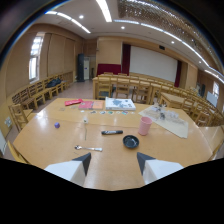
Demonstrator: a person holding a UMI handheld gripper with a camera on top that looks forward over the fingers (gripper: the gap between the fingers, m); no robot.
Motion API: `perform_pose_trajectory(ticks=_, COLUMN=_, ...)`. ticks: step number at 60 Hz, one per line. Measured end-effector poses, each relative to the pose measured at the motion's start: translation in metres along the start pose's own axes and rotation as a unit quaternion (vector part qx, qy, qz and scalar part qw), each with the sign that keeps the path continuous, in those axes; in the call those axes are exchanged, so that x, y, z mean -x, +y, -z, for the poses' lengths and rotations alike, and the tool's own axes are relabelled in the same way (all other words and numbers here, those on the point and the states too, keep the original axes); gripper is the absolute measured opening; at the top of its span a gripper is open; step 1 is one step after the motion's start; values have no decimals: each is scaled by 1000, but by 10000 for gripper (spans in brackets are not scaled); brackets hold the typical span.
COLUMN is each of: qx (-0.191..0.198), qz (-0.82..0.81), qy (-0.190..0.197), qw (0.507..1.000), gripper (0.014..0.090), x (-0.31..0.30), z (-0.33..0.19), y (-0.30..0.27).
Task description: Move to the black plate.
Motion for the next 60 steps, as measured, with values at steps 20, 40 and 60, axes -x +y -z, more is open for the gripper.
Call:
perform_pose_trajectory(ticks=20, qx=26, qz=0, qy=25, qw=999, gripper=866, x=-12, z=9, y=46)
perform_pose_trajectory(ticks=40, qx=48, qz=2, qy=37, qw=998, gripper=867, x=-75, z=-69, y=64)
perform_pose_trajectory(ticks=60, qx=82, qz=-14, qy=-2, qw=997, gripper=866, x=-94, z=-202, y=60)
